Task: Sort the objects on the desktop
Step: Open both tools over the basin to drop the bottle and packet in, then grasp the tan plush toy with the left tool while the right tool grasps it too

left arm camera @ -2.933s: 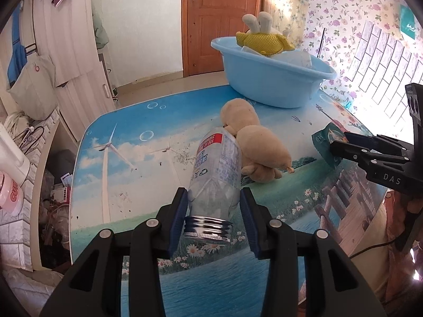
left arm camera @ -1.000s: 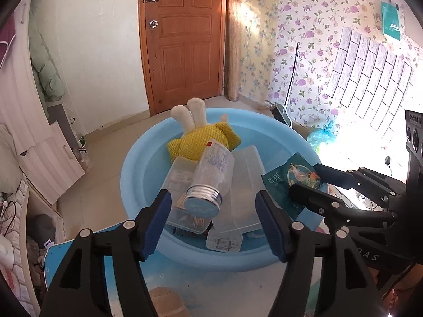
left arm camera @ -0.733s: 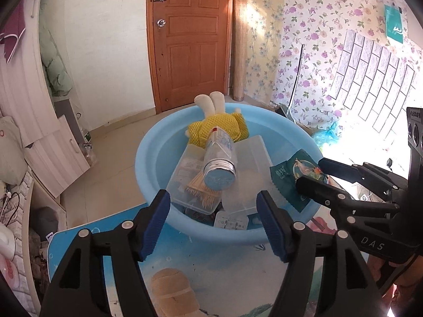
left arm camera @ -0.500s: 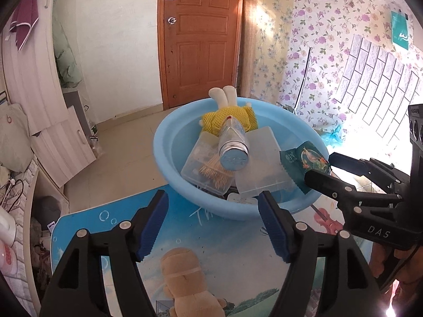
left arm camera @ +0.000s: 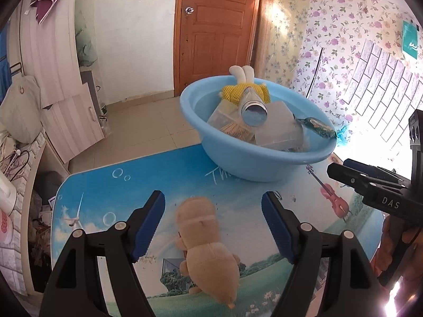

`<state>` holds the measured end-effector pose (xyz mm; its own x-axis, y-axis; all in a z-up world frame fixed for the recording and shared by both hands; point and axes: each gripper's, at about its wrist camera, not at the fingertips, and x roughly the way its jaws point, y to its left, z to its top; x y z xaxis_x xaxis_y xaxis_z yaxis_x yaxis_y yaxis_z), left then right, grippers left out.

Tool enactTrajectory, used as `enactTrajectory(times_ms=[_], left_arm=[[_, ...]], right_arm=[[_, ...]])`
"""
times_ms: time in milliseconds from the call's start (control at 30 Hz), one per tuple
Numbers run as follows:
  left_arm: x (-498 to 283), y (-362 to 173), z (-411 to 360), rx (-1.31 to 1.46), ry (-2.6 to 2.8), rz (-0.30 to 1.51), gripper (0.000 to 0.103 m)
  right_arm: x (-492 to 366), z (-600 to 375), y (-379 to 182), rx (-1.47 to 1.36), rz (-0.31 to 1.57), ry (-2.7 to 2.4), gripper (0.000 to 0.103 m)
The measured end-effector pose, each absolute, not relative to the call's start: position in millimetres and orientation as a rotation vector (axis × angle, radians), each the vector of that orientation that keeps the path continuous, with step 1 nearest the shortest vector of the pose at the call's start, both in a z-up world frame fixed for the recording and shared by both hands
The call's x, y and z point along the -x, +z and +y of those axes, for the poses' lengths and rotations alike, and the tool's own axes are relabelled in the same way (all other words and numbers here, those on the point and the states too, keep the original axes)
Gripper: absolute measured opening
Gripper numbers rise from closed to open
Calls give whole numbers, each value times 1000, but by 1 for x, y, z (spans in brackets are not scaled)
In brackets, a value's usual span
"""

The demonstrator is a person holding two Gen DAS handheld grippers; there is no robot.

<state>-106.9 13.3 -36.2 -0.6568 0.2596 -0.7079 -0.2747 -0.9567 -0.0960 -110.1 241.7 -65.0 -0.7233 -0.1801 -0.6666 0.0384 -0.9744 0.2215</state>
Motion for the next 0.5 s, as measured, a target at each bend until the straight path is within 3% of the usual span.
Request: enactTrajectory(times_ms=[500], left_arm=[[75,-77,3,1233,2580,33,78]], right_arm=[[91,202,-72,-1136,-222,-2718,67]])
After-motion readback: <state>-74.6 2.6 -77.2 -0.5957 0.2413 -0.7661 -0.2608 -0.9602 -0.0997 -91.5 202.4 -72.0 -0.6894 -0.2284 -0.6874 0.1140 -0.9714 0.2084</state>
